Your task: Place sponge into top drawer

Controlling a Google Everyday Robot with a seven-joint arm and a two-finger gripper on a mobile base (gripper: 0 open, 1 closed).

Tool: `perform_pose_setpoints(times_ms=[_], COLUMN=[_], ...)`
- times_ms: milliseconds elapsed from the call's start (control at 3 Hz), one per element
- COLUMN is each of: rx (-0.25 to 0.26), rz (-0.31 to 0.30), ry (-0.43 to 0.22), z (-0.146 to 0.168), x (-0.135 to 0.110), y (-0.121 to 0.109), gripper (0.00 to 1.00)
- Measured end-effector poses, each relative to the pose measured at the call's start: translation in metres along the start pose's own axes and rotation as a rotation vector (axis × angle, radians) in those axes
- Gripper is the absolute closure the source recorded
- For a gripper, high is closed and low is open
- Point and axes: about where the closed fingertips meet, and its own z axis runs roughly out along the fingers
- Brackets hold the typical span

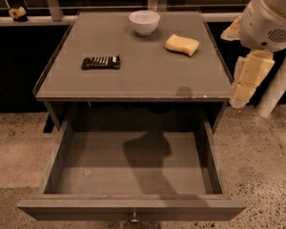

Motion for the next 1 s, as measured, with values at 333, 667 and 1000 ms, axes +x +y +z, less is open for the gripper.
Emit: perform_pose_setpoints(times_ms=[333, 667, 1000], rx=[-0.011, 0.033, 0.035], rz=[-0.036, -0.035, -0.036], ry=[-0.036, -0.063, -0.064], z=[0.023, 0.015, 0.015], x=[-0.016, -0.023, -0.023], y=[-0.055, -0.073, -0.073], gripper=[0.0, 0.0, 0.0])
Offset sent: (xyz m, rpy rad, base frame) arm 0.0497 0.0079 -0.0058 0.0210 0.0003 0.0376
